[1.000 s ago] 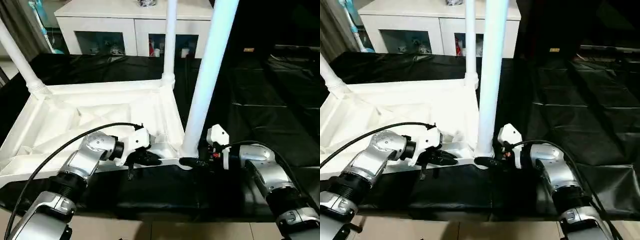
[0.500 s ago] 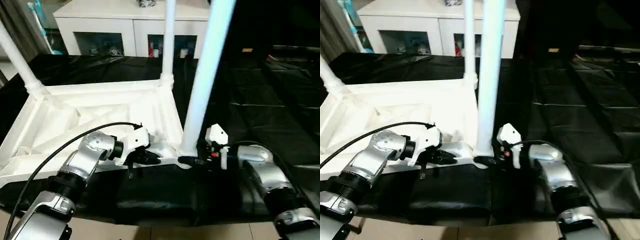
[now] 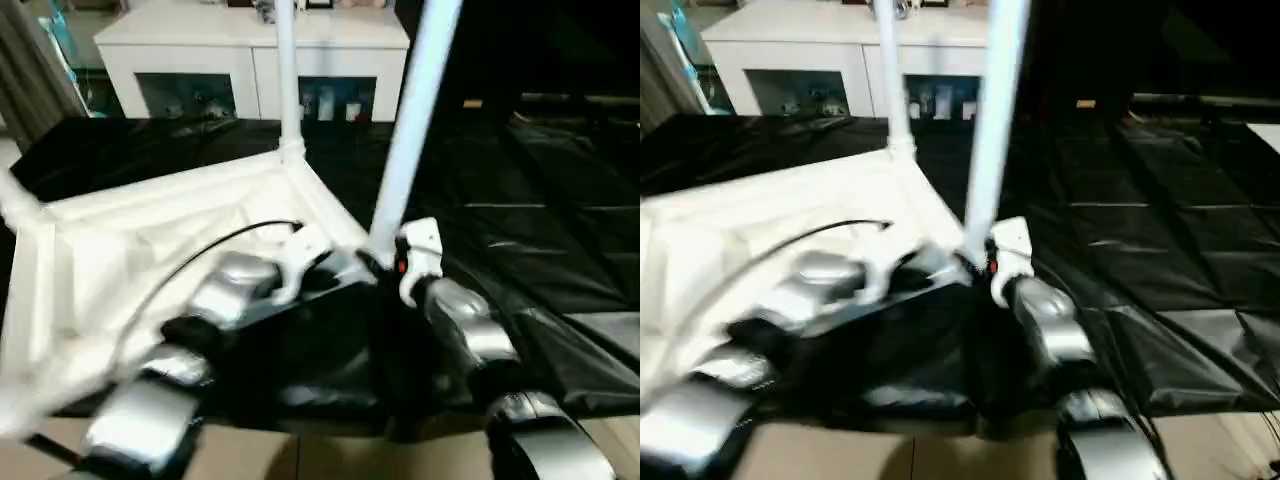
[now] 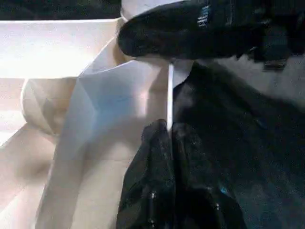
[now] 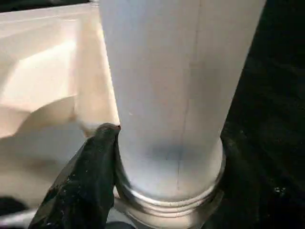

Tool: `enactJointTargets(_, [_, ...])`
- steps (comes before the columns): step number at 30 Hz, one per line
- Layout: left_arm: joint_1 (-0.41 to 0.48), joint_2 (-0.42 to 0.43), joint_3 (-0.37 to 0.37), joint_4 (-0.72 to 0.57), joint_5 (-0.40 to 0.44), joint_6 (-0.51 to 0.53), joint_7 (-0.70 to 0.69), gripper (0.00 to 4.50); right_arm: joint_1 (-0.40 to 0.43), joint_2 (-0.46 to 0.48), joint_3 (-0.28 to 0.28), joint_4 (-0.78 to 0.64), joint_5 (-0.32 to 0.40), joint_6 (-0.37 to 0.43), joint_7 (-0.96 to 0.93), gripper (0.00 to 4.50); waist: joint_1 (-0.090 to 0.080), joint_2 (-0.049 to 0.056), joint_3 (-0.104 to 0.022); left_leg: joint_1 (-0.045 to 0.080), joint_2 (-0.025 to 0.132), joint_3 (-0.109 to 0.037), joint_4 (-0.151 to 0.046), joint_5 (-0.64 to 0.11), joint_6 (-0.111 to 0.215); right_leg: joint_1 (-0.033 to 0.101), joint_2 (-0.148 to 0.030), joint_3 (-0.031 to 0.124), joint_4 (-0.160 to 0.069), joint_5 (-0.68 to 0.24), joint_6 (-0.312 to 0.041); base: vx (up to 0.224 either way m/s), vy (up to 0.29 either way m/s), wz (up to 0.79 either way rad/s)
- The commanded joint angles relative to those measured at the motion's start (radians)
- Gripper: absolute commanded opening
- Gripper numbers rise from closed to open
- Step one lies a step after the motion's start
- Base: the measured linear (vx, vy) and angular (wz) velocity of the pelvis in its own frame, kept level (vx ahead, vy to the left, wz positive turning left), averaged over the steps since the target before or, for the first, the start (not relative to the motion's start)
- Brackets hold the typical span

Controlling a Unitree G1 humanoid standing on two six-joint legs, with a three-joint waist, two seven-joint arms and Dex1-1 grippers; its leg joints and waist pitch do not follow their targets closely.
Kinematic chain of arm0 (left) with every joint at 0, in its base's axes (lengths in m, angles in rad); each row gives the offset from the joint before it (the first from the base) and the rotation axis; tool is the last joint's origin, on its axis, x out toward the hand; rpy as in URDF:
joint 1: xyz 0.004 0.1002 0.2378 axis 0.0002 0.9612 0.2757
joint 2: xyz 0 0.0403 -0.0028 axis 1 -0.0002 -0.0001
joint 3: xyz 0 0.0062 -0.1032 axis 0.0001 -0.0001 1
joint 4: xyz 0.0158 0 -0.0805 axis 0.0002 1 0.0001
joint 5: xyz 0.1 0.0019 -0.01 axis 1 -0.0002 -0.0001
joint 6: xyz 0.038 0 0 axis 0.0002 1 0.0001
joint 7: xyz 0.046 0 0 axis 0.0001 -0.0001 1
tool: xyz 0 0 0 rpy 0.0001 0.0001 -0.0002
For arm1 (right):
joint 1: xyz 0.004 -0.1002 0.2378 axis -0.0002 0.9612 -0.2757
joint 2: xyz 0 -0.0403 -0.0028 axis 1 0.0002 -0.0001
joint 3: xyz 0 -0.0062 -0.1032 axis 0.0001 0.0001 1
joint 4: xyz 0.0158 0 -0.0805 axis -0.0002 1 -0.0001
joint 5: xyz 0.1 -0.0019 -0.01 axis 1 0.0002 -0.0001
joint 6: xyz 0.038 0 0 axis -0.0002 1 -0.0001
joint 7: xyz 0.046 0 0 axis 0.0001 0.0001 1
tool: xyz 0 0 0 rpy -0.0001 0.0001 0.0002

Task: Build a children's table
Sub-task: Rotate leg to tighten

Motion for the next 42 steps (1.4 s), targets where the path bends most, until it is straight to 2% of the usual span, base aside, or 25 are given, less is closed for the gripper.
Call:
enactJointTargets(1, [0.003, -0.019, -0.012, 0.069, 0.027, 0.019, 0.062, 0.0, -0.003, 0.051, 0.037, 0.029, -0.015, 0.011, 0.016, 2.66, 0.005, 0.0, -0.049, 0.002, 0.011, -0.01, -0.079, -0.293, 0.026, 0.038, -0.045, 0.033, -0.086, -0.313, -0.193, 0.0, 0.0, 0.0])
enactJointTargets(2, [-0.001, -0.021, -0.012, 0.075, 0.029, 0.016, 0.063, 0.0, -0.005, 0.052, 0.039, 0.033, -0.02, 0.013, 0.016, 2.66, 0.006, -0.001, -0.05, -0.001, 0.011, -0.01, -0.079, -0.274, 0.036, 0.042, -0.044, 0.032, -0.082, -0.285, -0.199, 0.0, 0.0, 0.0])
enactJointTargets(7, [-0.007, -0.013, -0.009, 0.115, 0.036, -0.012, 0.06, 0.0, -0.015, 0.045, 0.021, 0.06, -0.016, 0.001, -0.001, 2.66, 0.012, 0.001, -0.051, -0.001, 0.013, -0.01, -0.079, -0.257, 0.048, 0.042, -0.048, 0.031, -0.083, -0.297, -0.2, 0.0, 0.0, 0.0])
enactJointTargets(9, [-0.01, -0.009, -0.007, 0.134, 0.04, -0.024, 0.061, 0.0, -0.02, 0.043, 0.008, 0.073, -0.012, -0.009, 0.004, 3.22, 0.013, 0.001, -0.051, 0.0, 0.014, -0.01, -0.08, -0.264, 0.043, 0.042, -0.048, 0.031, -0.082, -0.302, -0.2, 0.0, 0.0, 0.0])
enactJointTargets(14, [-0.006, -0.002, -0.008, 0.141, 0.042, -0.037, 0.053, 0.0, -0.016, 0.032, 0.001, 0.063, -0.007, -0.025, 0.033, 3.63, 0.014, 0.0, -0.046, 0.0, 0.016, -0.012, -0.085, -0.295, 0.04, 0.04, -0.049, 0.031, -0.087, -0.348, -0.186, 0.0, 0.0, 0.0])
enactJointTargets(18, [0.008, 0.014, -0.014, 0.127, 0.043, -0.055, 0.02, 0.0, -0.007, -0.008, 0.014, 0.033, -0.024, -0.049, 0.055, 3.9, 0.015, -0.002, -0.047, -0.001, 0.017, -0.013, -0.086, -0.291, 0.04, 0.041, -0.05, 0.031, -0.087, -0.341, -0.186, 0.0, 0.0, 0.0])
enactJointTargets(19, [0.008, 0.014, -0.014, 0.127, 0.043, -0.055, 0.02, 0.0, -0.007, -0.008, 0.014, 0.033, -0.024, -0.049, 0.055, 4.09, 0.014, -0.002, -0.047, -0.002, 0.016, -0.011, -0.085, -0.289, 0.042, 0.041, -0.05, 0.032, -0.087, -0.336, -0.188, 0.0, 0.0, 0.0])
enactJointTargets(20, [0.019, 0.03, -0.018, 0.124, 0.045, -0.08, -0.009, 0.0, -0.001, -0.049, 0.018, 0.02, -0.035, -0.096, 0.086, 4.18, 0.016, -0.002, -0.047, -0.002, 0.016, -0.012, -0.085, -0.283, 0.042, 0.042, -0.05, 0.031, -0.087, -0.334, -0.187, 0.0, 0.0, 0.0])
enactJointTargets(21, [0.021, 0.033, -0.018, 0.123, 0.045, -0.084, -0.013, 0.0, 0.0, -0.056, 0.018, 0.018, -0.035, -0.104, 0.094, 4.24, 0.016, -0.001, -0.047, -0.003, 0.016, -0.011, -0.085, -0.283, 0.043, 0.042, -0.05, 0.032, -0.087, -0.333, -0.187, 0.0, 0.0, 0.0])
enactJointTargets(24, [0.039, 0.06, -0.016, 0.112, 0.042, -0.131, -0.046, 0.0, 0.012, -0.112, 0.01, -0.008, -0.025, -0.145, 0.179, 4.46, 0.017, -0.005, -0.051, -0.009, 0.015, -0.01, -0.08, -0.241, 0.067, 0.05, -0.05, 0.031, -0.08, -0.266, -0.203, 0.0, 0.0, 0.0])
enactJointTargets(25, [0.051, 0.077, -0.019, 0.096, 0.04, -0.152, -0.08, 0.0, 0.03, -0.146, 0.026, -0.033, -0.023, -0.16, 0.266, 4.46, 0.016, 0.0, -0.051, -0.01, 0.013, -0.008, -0.077, -0.229, 0.077, 0.05, -0.049, 0.031, -0.078, -0.25, -0.21, 0.0, 0.0, 0.0])
enactJointTargets(27, [0.06, 0.089, -0.021, 0.086, 0.038, -0.166, -0.104, 0.0, 0.043, -0.169, 0.038, -0.05, -0.022, -0.17, 0.328, 4.46, 0.017, -0.005, -0.055, -0.012, 0.015, -0.008, -0.074, -0.2, 0.098, 0.055, -0.05, 0.03, -0.074, -0.208, -0.219, 0.0, 0.0, 0.0])
enactJointTargets(29, [0.069, 0.102, -0.021, 0.075, 0.034, -0.173, -0.125, 0.0, 0.061, -0.191, 0.048, -0.078, -0.014, -0.175, 0.398, 4.46, 0.018, -0.003, -0.054, -0.015, 0.014, -0.006, -0.071, -0.173, 0.118, 0.057, -0.048, 0.028, -0.07, -0.165, -0.237, 0.0, 0.0, 0.0])
enactJointTargets(30, [0.086, 0.12, -0.025, 0.051, 0.027, -0.194, -0.174, 0.0, 0.089, -0.223, 0.068, -0.119, -0.002, -0.18, 0.489, 4.46, 0.018, 0.0, -0.053, -0.014, 0.015, -0.007, -0.072, -0.179, 0.119, 0.057, -0.048, 0.028, -0.07, -0.171, -0.242, 0.0, 0.0, 0.0])
enactJointTargets(31, [0.108, 0.141, -0.031, 0.014, 0.013, -0.22, -0.239, 0.0, 0.118, -0.252, 0.085, -0.164, 0.014, -0.181, 0.573, 4.46, 0.021, -0.002, -0.052, -0.013, 0.017, -0.006, -0.071, -0.189, 0.127, 0.058, -0.047, 0.028, -0.072, -0.177, -0.242, 0.0, 0.0, 0.0])
enactJointTargets(32, [0.108, 0.141, -0.031, 0.014, 0.013, -0.22, -0.239, 0.0, 0.118, -0.252, 0.085, -0.164, 0.014, -0.181, 0.573, 4.46, 0.024, -0.002, -0.052, -0.013, 0.019, -0.006, -0.072, -0.192, 0.13, 0.059, -0.048, 0.028, -0.072, -0.177, -0.243, 0.0, 0.0, 0.0])
enactJointTargets(33, [0.14, 0.172, -0.042, -0.047, -0.006, -0.25, -0.332, 0.0, 0.151, -0.287, 0.102, -0.216, 0.037, -0.183, 0.67, 4.46, 0.022, 0.001, -0.053, -0.012, 0.02, -0.005, -0.072, -0.192, 0.128, 0.056, -0.046, 0.027, -0.07, -0.18, -0.248, 0.0, 0.0, 0.0])
enactJointTargets(34, [0.147, 0.179, -0.044, -0.062, -0.009, -0.253, -0.351, 0.0, 0.154, -0.291, 0.101, -0.221, 0.042, -0.184, 0.684, 4.46, 0.023, -0.001, -0.054, -0.016, 0.021, -0.006, -0.07, -0.185, 0.133, 0.06, -0.046, 0.028, -0.066, -0.162, -0.254, 0.0, 0.0, 0.0])
enactJointTargets(36, [0.167, 0.2, -0.057, -0.102, -0.015, -0.263, -0.401, 0.0, 0.161, -0.298, 0.098, -0.235, 0.057, -0.181, 0.713, 4.46, 0.024, 0.003, -0.055, -0.011, 0.026, -0.005, -0.072, -0.187, 0.13, 0.055, -0.047, 0.028, -0.063, -0.154, -0.268, 0.0, 0.0, 0.0])
enactJointTargets(37, [0.206, 0.235, -0.075, -0.194, -0.041, -0.249, -0.497, 0.0, 0.179, -0.309, 0.102, -0.276, 0.084, -0.161, 0.775, 4.46, 0.024, 0.007, -0.053, -0.009, 0.026, -0.004, -0.073, -0.19, 0.126, 0.052, -0.045, 0.028, -0.064, -0.162, -0.272, 0.0, 0.0, 0.0])
enactJointTargets(39, [0.221, 0.247, -0.082, -0.228, -0.051, -0.245, -0.531, 0.0, 0.188, -0.312, 0.106, -0.295, 0.094, -0.151, 0.8, 4.46, 0.027, 0.009, -0.053, -0.01, 0.031, -0.004, -0.075, -0.195, 0.125, 0.053, -0.047, 0.031, -0.06, -0.157, -0.274, 0.0, 0.0, 0.0])
enactJointTargets(42, [0.244, 0.266, -0.092, -0.286, -0.059, -0.232, -0.566, 0.0, 0.21, -0.326, 0.132, -0.326, 0.088, -0.142, 0.855, 4.46, 0.034, 0.012, -0.053, 0.001, 0.032, 0.0, -0.075, -0.197, 0.112, 0.044, -0.043, 0.032, -0.06, -0.134, -0.281, 0.0, 0.0, 0.0])
